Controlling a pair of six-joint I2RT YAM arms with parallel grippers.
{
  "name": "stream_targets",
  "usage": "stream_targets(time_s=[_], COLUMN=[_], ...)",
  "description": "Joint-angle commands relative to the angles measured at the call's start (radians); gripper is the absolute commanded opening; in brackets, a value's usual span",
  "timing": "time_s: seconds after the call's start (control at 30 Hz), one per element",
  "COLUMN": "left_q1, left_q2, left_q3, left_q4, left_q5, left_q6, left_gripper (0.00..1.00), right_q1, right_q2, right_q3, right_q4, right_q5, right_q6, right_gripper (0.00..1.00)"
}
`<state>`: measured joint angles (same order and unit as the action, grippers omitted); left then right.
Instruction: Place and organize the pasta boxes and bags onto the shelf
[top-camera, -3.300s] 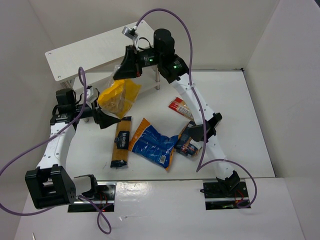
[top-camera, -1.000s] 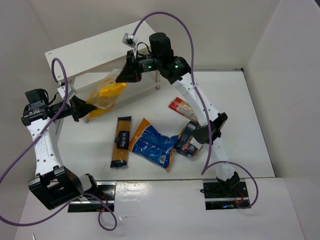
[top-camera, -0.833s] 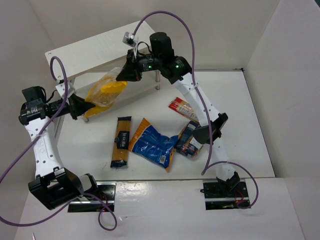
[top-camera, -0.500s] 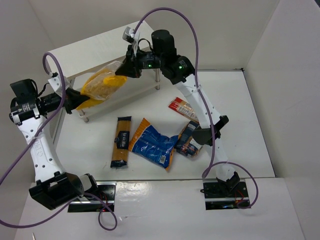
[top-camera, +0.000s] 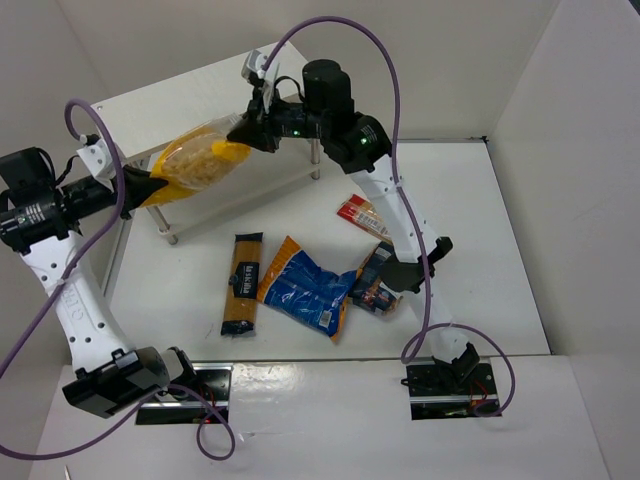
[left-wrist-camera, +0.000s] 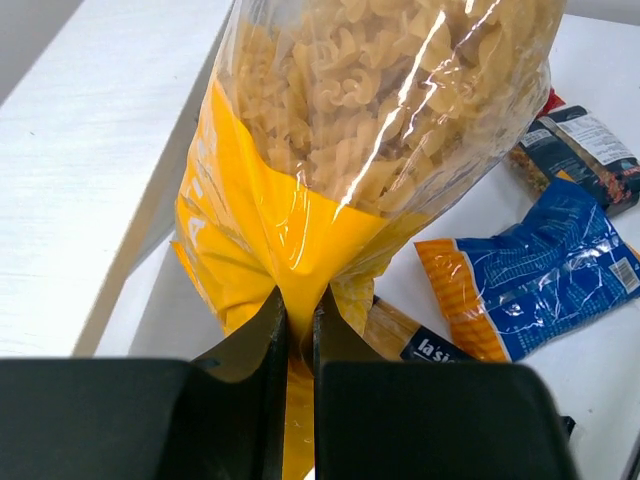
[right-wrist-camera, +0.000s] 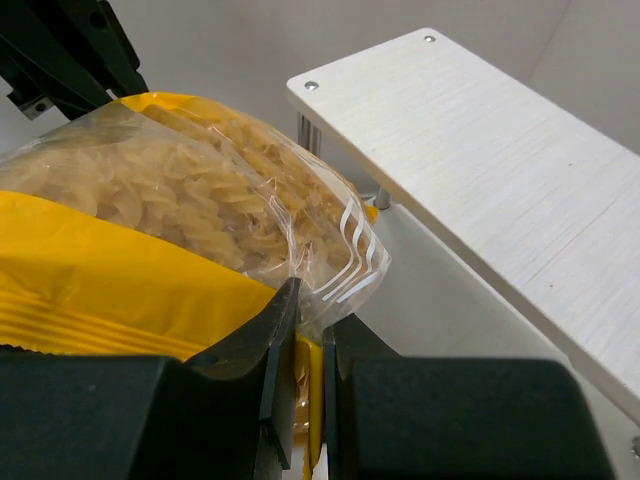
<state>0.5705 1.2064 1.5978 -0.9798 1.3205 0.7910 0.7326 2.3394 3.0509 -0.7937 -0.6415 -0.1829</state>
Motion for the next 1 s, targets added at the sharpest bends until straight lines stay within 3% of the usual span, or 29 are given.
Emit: stream_targets(time_s=[0.0,0.07,0.1,0.17,0.2,0.3,0.43,0.73,0.97], left_q1=[0.011,0.02,0.02,0.02,0.02,0.029,0.038,0.049,0.058], left_q2=[-0.018,-0.018,-0.018,-0.018,-0.018,-0.027,-0.027,-0.027,-0.027], left_q3=[0.073,0.082,0.091,0.091,0.103,0.123,0.142,0.171,0.153], left_q4=[0.035,0.026,0.014,-0.009,-0.025,-0.094,-0.196,-0.247,-0.296], left_q5=[0.378,0.378,0.378,0.378,0.378,0.378,0.378,0.378,0.378], left_q6=[0.076,0.076,0.089,0.103,0.134,0.189,0.302,0.335,0.392], left_gripper=[0.0,0.0,0.0,0.0,0.0,0.0,0.0,0.0,0.0], right_q1=[0.01,0.022,0.022,0.022,0.022,0.022,0.022,-0.018,-0.059], right_q2=[0.037,0.037,0.047,0.047,0.057,0.057,0.022,-0.063,-0.179], right_q3=[0.079,0.088,0.088,0.088,0.088,0.088,0.088,0.088,0.076], right_q4=[-0.015,-0.024,-0.033,-0.033,-0.045,-0.045,-0.033,-0.044,-0.137], right_q5=[0.135,0.146,0.146,0.135,0.135,0.135,0.192,0.425,0.46], right_q6=[-0.064,-0.064,-0.064,-0.064,-0.064,-0.043,-0.032,-0.018,-0.094], right_gripper=[0.0,0.0,0.05,0.36,0.66,0.91,0.99,0.99,0.99])
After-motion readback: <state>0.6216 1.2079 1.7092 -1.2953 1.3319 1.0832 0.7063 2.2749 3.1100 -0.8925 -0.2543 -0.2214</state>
